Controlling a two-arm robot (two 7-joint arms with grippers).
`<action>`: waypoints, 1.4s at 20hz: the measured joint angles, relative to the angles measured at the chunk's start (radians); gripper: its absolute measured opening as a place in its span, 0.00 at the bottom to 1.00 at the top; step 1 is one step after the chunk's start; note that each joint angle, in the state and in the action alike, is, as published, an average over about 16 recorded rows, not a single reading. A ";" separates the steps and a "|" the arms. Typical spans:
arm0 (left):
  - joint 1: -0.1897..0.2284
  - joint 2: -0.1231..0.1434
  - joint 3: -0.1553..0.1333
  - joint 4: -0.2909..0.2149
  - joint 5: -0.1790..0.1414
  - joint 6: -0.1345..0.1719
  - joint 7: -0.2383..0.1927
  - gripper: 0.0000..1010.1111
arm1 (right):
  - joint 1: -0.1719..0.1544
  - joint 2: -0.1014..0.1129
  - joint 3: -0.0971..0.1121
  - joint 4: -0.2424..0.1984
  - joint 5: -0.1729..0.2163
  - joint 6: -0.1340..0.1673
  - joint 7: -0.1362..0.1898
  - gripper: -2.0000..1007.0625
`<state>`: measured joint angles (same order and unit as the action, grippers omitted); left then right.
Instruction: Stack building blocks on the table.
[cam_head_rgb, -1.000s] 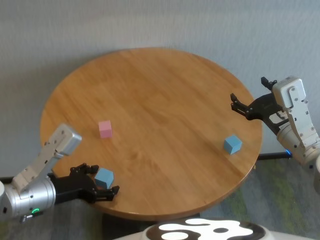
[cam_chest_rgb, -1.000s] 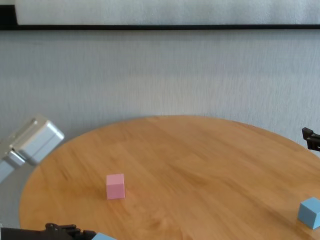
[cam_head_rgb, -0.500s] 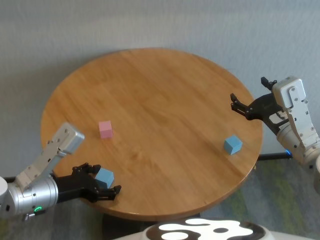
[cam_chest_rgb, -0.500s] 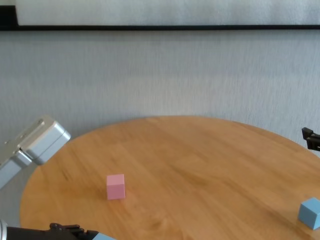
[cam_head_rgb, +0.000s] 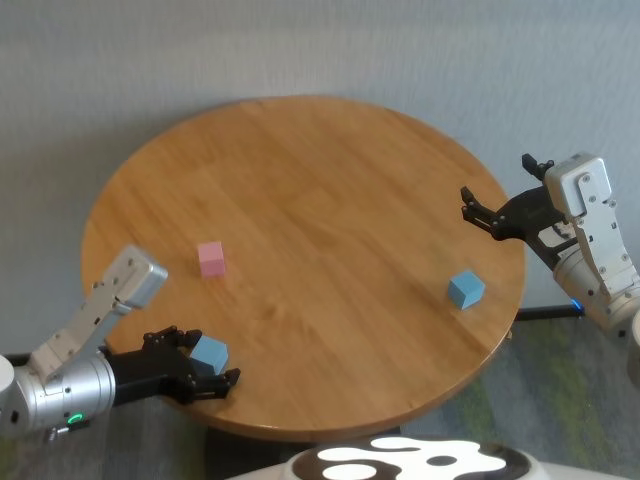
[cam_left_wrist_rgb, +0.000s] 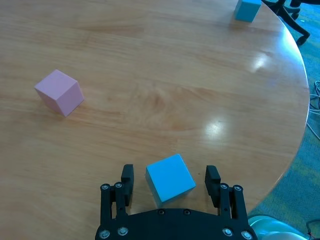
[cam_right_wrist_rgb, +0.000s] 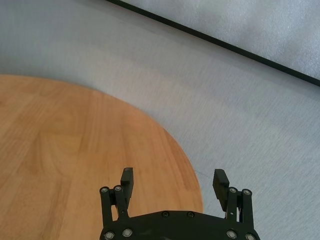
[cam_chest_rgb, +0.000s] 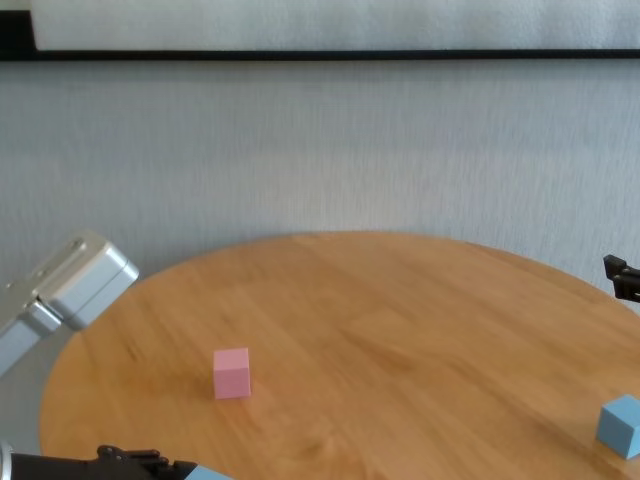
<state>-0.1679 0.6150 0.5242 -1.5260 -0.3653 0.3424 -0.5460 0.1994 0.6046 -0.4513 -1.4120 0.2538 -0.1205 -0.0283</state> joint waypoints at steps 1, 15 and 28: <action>0.000 0.000 0.000 0.000 0.000 0.000 0.000 0.90 | 0.000 0.000 0.000 0.000 0.000 0.000 0.000 1.00; 0.003 0.001 -0.002 -0.002 0.000 -0.003 0.000 0.52 | 0.000 0.000 0.000 0.000 0.000 0.000 0.000 1.00; -0.002 0.003 -0.005 0.004 0.006 -0.029 0.001 0.40 | 0.000 0.000 0.000 0.000 0.000 0.000 0.000 1.00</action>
<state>-0.1697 0.6179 0.5194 -1.5216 -0.3596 0.3138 -0.5449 0.1994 0.6046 -0.4513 -1.4120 0.2538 -0.1205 -0.0283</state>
